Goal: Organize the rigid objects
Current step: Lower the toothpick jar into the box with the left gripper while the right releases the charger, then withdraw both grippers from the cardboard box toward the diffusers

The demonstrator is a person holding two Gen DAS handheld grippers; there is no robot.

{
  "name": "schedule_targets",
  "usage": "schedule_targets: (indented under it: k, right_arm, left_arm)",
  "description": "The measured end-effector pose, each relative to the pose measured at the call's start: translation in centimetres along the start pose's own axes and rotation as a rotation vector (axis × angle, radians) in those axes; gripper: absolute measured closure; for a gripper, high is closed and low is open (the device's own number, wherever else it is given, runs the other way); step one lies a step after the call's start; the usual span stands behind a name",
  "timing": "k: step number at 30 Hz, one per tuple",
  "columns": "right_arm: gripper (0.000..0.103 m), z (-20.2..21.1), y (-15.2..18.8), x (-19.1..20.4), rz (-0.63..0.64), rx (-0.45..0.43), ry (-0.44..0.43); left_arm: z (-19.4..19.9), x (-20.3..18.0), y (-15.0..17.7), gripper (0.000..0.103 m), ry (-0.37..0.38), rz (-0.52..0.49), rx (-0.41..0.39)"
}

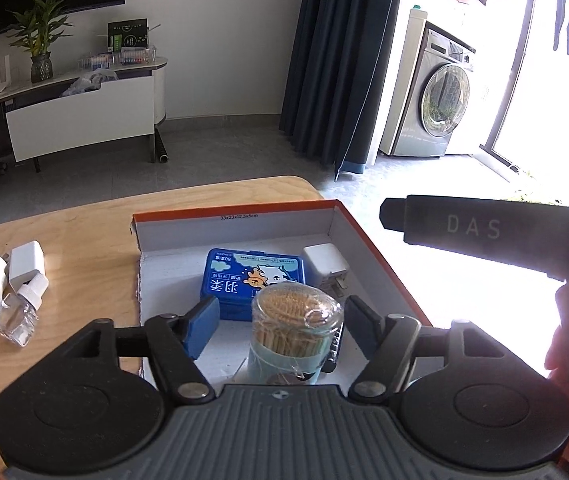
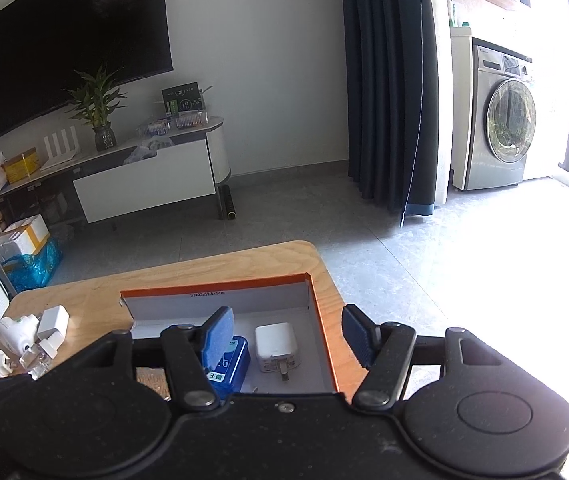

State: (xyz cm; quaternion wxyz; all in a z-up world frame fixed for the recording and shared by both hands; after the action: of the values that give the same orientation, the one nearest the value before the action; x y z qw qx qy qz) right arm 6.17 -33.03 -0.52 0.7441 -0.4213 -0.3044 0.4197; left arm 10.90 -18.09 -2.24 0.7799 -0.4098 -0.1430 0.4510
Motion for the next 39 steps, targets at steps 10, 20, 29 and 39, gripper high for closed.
schedule_targets:
  k: [10, 20, 29, 39]
  right_arm:
    - [0.025, 1.9, -0.6, 1.5, 0.012, -0.044, -0.005]
    - [0.023, 2.3, 0.1, 4.6, 0.041, -0.019, -0.059]
    - [0.023, 1.8, 1.5, 8.9, 0.080, 0.032, -0.130]
    - [0.023, 1.2, 3.1, 13.4, 0.136, 0.083, -0.201]
  left_arm:
    - [2.5, 1.8, -0.9, 0.011, -0.060, 0.024, -0.054]
    - [4.8, 6.3, -0.2, 0.011, -0.151, 0.094, -0.056]
    - [6.8, 10.6, 1.0, 0.011, -0.230, 0.157, -0.056]
    - [8.0, 15.0, 2.2, 0.011, -0.310, 0.224, -0.040]
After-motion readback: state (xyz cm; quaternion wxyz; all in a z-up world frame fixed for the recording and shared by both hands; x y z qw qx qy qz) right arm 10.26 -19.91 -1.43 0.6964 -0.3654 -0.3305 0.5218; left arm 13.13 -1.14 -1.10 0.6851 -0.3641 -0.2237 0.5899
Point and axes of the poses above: each gripper's, at about its wrist camera, not at the fingertips, and z roughly against the way its jaws point, x to its left, y to its underside, the point moved 3 cm from there along -z, roughly the way its jaws point, and after that the axes turned 2 degrees about z, right-handed, at the moved point
